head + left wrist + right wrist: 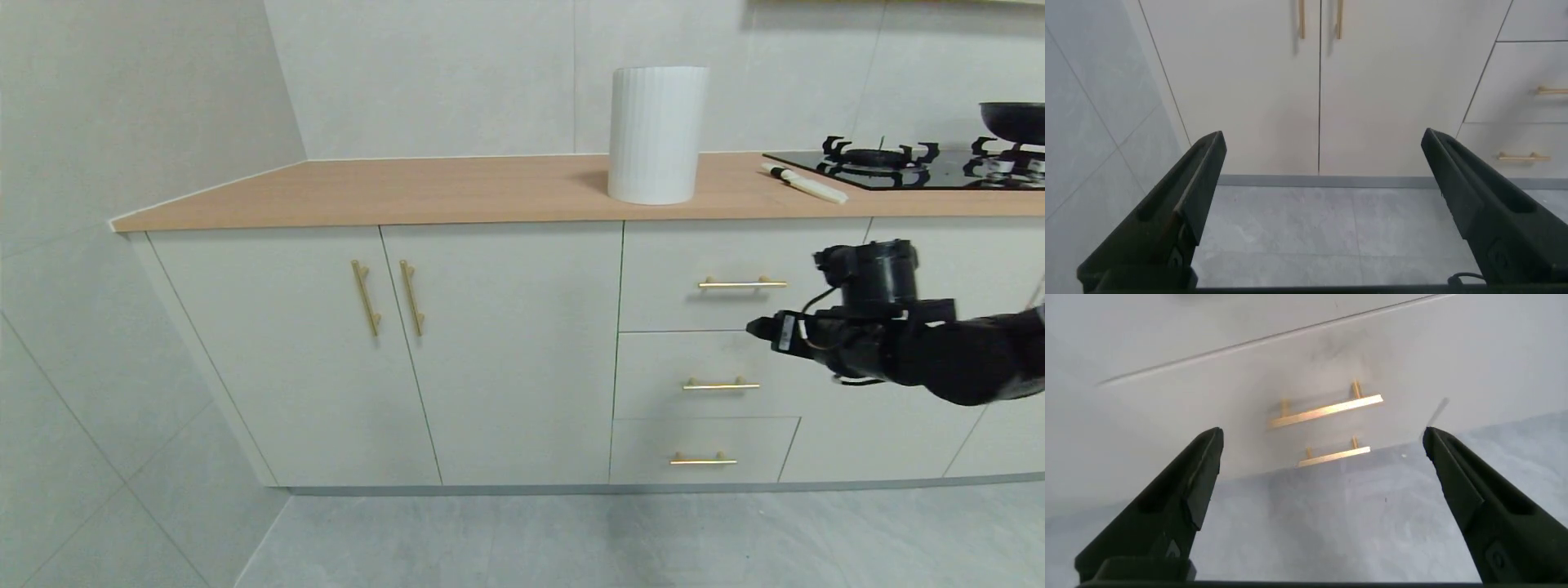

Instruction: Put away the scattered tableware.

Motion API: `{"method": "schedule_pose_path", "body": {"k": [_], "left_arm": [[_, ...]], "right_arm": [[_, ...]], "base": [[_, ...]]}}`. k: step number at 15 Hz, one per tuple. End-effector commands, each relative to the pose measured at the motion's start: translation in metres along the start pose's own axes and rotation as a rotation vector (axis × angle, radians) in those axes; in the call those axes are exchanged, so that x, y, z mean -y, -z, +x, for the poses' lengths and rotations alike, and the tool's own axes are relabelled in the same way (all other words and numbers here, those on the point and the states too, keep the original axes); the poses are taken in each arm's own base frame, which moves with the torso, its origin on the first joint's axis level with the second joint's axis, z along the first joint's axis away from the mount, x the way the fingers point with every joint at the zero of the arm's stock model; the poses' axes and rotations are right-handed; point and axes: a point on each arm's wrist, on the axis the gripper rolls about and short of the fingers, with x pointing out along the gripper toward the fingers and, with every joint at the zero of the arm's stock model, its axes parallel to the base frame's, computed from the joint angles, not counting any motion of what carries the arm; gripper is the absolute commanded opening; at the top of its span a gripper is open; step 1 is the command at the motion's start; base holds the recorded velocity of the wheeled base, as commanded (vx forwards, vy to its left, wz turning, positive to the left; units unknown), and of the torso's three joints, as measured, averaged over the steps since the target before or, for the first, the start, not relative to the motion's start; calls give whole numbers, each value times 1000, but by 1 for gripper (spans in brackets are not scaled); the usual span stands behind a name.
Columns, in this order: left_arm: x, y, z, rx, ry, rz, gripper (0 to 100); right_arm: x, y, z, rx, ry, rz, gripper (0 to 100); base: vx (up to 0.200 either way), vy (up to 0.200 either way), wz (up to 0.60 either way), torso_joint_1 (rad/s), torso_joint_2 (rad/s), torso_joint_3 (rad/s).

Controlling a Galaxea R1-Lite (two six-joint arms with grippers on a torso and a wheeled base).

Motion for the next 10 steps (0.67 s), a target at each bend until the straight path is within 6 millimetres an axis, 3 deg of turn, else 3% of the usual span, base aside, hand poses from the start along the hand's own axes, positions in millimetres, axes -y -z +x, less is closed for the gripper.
{"method": "schedule_pose_path", "body": {"k": [1, 3, 5, 8, 10], "left_arm": [[0, 0, 0, 0, -1, 0, 100], [0, 0, 0, 0, -1, 0, 100], [0, 0, 0, 0, -1, 0, 100], [0, 0, 0, 0, -1, 0, 100], [0, 0, 0, 0, -1, 0, 100]], "right_arm": [[43, 13, -160, 197, -42, 31, 100], [69, 30, -222, 348, -25, -18, 100], [91, 48, -267, 485, 3, -87, 100], [112, 76, -311, 561, 33, -106, 100], [127, 108, -336, 583, 40, -148, 100]], "base": [[0, 0, 0, 0, 0, 0], [0, 0, 0, 0, 0, 0], [0, 0, 0, 0, 0, 0], [0, 0, 0, 0, 0, 0], [0, 0, 0, 0, 0, 0]]}}
